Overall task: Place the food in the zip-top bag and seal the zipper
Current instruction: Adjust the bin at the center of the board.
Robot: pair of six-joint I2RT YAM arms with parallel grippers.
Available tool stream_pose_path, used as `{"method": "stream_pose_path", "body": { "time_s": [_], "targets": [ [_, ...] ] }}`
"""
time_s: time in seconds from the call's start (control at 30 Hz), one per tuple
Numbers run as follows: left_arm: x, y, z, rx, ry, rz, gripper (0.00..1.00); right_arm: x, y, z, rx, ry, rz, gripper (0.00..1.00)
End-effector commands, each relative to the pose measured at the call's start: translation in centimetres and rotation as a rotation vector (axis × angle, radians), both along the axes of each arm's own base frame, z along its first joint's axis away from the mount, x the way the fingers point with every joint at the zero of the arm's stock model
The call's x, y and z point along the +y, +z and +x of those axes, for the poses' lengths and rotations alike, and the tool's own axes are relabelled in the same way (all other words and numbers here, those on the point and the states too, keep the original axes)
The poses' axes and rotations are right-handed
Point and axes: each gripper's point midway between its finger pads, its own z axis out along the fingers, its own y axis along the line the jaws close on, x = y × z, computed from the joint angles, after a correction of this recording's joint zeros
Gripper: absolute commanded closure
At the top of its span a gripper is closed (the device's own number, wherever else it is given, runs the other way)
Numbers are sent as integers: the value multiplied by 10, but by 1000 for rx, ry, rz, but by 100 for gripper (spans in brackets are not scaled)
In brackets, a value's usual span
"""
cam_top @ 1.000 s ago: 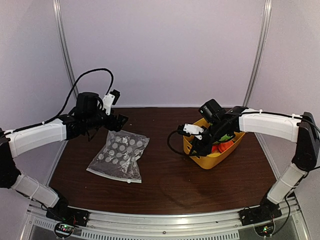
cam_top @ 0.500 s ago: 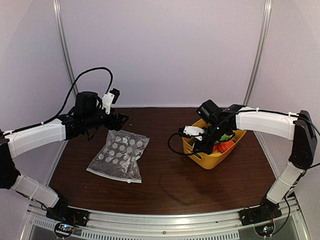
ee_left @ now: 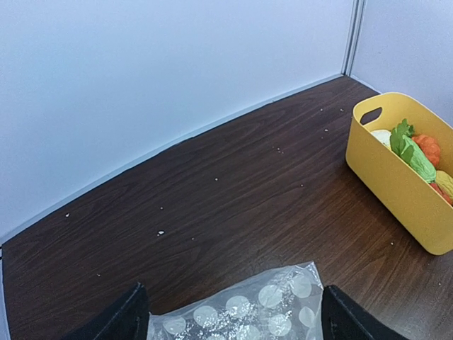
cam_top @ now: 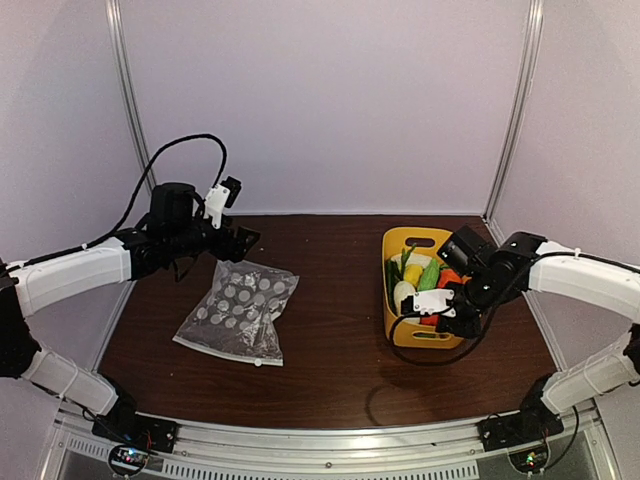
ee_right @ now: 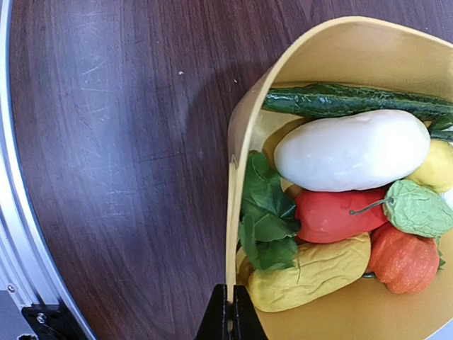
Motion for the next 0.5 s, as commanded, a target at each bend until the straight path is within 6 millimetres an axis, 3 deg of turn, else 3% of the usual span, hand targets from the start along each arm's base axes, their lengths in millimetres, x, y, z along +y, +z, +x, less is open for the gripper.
{"method": "stream_pose_path", "body": {
  "time_s": [0.0, 0.1, 0.17, 0.33, 0.47],
  "targets": [
    [-5, 6, -1, -4, -15, -8, 15, -35, -15, -19, 20, 7, -136, 100],
    [-6, 0, -1, 18, 1, 10, 15, -30, -6, -14, -4, -3, -106, 74],
    [-4, -1, 2, 45, 58, 39, 15, -21, 12, -11, -16, 2, -59, 66],
    [21, -22, -5, 211, 236, 100, 16, 19, 71, -10, 0, 34, 154, 52],
    [25, -49, -45, 349, 183, 82, 14, 54, 101, -3, 8, 66, 322, 48]
  ]
}}
